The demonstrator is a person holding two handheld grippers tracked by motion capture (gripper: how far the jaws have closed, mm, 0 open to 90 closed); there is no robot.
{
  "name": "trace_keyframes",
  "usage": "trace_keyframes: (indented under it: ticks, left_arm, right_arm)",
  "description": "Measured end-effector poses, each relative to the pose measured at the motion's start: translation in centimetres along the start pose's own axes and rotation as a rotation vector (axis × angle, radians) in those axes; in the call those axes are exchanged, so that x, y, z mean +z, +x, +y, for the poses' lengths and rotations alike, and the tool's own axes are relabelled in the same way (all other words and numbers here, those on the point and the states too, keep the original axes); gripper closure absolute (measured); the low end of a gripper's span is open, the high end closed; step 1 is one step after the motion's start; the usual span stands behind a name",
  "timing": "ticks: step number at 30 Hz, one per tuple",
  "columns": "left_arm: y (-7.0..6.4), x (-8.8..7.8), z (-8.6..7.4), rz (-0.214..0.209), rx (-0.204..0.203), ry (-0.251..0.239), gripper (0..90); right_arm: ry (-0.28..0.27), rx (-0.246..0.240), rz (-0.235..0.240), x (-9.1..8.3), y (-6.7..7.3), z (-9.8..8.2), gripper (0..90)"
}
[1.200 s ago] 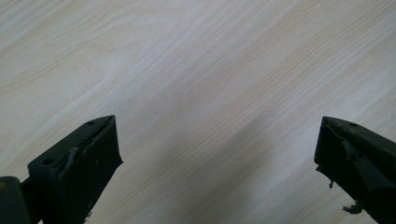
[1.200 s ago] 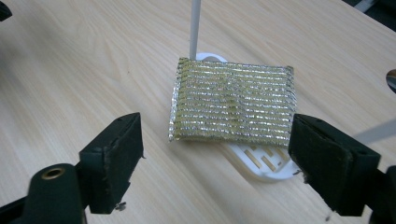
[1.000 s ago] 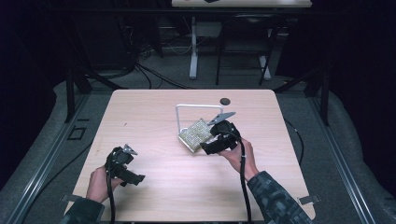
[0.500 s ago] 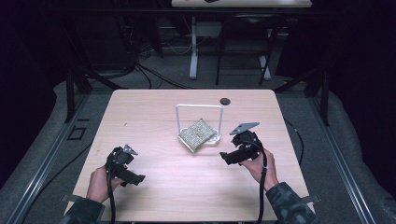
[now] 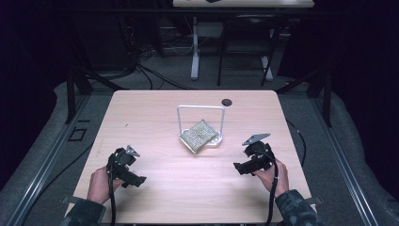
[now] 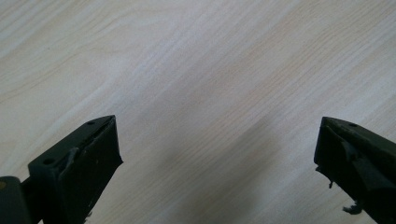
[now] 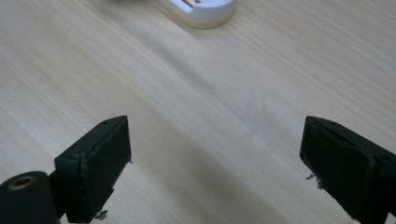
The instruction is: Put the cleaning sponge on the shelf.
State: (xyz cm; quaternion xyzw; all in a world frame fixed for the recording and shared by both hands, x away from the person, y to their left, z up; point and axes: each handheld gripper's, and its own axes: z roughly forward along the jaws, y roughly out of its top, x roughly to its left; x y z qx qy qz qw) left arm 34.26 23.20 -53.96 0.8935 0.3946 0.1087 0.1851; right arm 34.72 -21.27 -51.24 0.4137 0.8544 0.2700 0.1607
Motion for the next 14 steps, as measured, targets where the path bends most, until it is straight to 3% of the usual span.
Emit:
trace_keyframes:
  ticks: [14]
  left_arm:
    - [-0.09, -0.06, 0.17, -0.007, 0.003, -0.019, 0.4]
  right_arm:
    - [0.020, 0.005, 0.007, 0.62, -0.29, -0.19, 11.2]
